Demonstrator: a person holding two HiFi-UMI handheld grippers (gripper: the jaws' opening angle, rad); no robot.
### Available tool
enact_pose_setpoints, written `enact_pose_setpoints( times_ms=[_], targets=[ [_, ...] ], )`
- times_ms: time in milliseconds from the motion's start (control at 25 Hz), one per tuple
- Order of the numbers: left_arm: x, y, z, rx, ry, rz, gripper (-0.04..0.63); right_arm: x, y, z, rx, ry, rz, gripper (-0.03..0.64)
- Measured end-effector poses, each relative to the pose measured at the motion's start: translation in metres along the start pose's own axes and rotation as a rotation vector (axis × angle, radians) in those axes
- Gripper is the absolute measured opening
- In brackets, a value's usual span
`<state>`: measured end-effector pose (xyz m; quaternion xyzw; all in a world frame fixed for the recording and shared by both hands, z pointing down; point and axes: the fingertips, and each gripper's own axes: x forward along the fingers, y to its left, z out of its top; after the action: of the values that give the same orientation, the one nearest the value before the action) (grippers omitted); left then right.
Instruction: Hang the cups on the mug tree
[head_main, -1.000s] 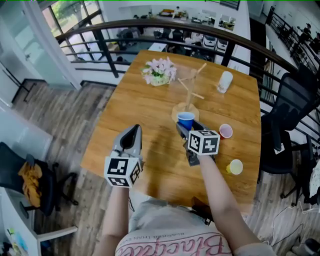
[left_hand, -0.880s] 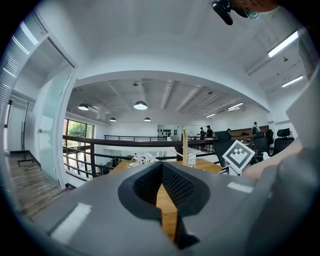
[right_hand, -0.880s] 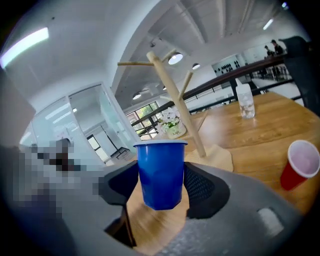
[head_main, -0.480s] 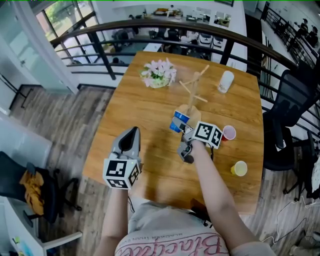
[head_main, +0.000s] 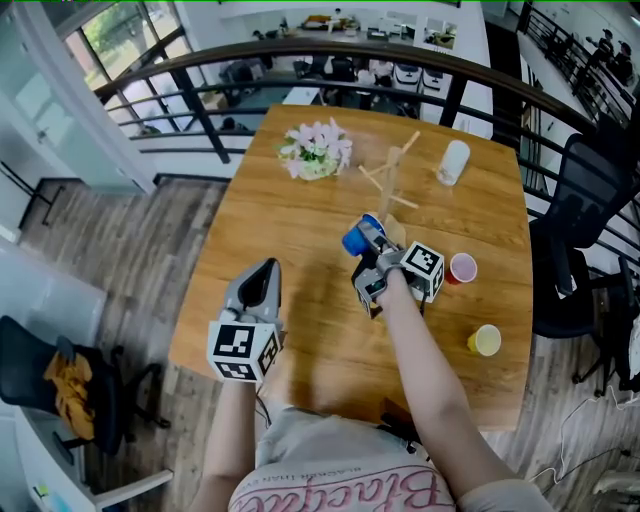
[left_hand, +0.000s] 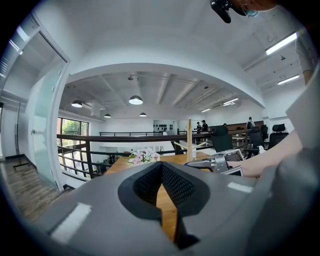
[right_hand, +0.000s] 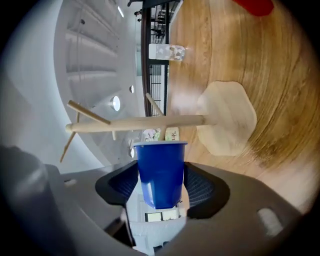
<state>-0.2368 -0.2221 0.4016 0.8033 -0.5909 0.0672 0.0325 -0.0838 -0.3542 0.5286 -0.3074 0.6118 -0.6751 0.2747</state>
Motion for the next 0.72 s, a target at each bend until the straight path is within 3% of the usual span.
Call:
enact_pose_setpoints(
  times_ms=[320, 560, 720],
  targets=[
    [0.006, -0.001, -0.001, 0.015, 0.013, -0.016, 0.011, 0.008, -0.015, 0.017, 0.221, -0.033, 0.021, 0.278],
    [0.008, -0.007, -0.005, 0.032, 0.027, -0.025, 0.012, 0.007, -0.017, 0.021, 0.263, -0.042, 0.037, 0.287],
    [0.006, -0.010, -0.006, 0.030, 0.029, -0.022, 0.011, 0.005, -0.014, 0.021, 0.240, -0.028, 0.054, 0.341]
  ],
)
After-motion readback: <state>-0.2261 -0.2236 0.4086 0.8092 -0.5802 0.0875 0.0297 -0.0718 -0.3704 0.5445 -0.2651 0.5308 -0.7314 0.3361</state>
